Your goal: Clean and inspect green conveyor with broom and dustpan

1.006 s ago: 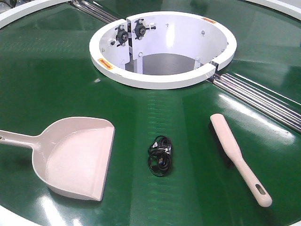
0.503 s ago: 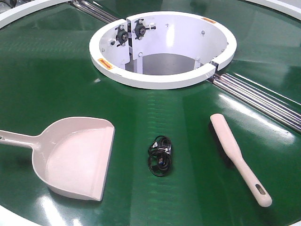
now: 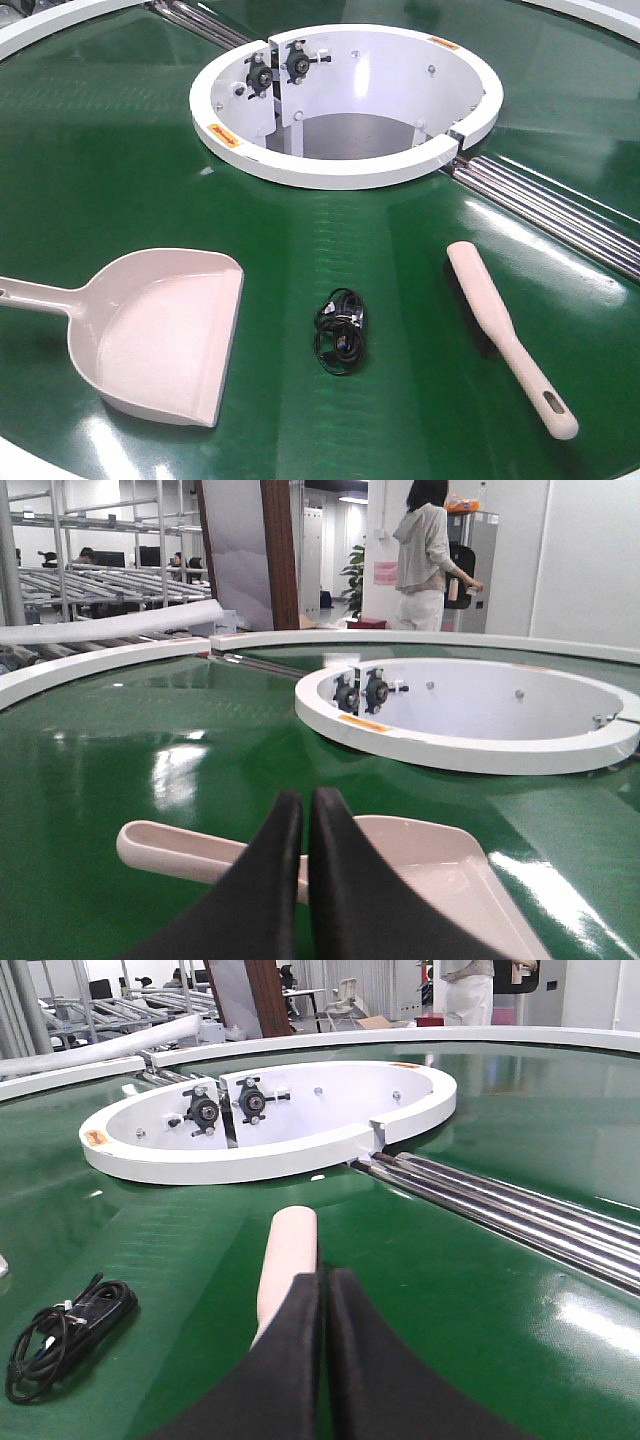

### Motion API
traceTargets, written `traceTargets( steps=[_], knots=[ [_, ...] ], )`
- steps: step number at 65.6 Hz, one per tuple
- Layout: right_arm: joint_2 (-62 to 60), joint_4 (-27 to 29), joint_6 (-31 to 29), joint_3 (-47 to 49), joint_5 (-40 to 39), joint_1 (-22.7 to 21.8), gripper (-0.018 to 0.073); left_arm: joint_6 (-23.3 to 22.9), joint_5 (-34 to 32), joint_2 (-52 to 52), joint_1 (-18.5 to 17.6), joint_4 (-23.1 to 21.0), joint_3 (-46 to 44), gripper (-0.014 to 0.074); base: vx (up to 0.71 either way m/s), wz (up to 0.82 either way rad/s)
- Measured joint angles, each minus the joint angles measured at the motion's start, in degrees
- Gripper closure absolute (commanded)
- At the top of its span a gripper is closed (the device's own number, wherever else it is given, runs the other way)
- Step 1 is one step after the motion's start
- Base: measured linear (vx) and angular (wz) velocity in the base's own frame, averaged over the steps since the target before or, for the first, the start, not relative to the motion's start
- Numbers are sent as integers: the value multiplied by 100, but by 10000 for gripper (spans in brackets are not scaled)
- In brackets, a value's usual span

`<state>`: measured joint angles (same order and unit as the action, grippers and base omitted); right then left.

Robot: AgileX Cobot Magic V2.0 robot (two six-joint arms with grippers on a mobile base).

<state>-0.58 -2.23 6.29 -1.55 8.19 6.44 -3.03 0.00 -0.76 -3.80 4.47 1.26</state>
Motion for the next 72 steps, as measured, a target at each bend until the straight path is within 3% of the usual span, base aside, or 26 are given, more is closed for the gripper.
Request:
traceTargets(
  steps=[12, 36, 61, 72],
  knots=[
    [0, 0, 0, 0, 0, 0, 569, 0, 546, 237, 0, -5, -988, 603, 0, 0],
    [0, 0, 0, 0, 0, 0, 569, 201, 2665, 2191, 0, -5, -2658, 603, 0, 0],
    [0, 0, 0, 0, 0, 0, 569, 212, 2749, 3073, 0, -5, -2725, 599, 0, 0],
    [0, 0, 0, 0, 0, 0, 569, 212, 2706, 3073, 0, -7, -2725, 540, 0, 0]
  ],
)
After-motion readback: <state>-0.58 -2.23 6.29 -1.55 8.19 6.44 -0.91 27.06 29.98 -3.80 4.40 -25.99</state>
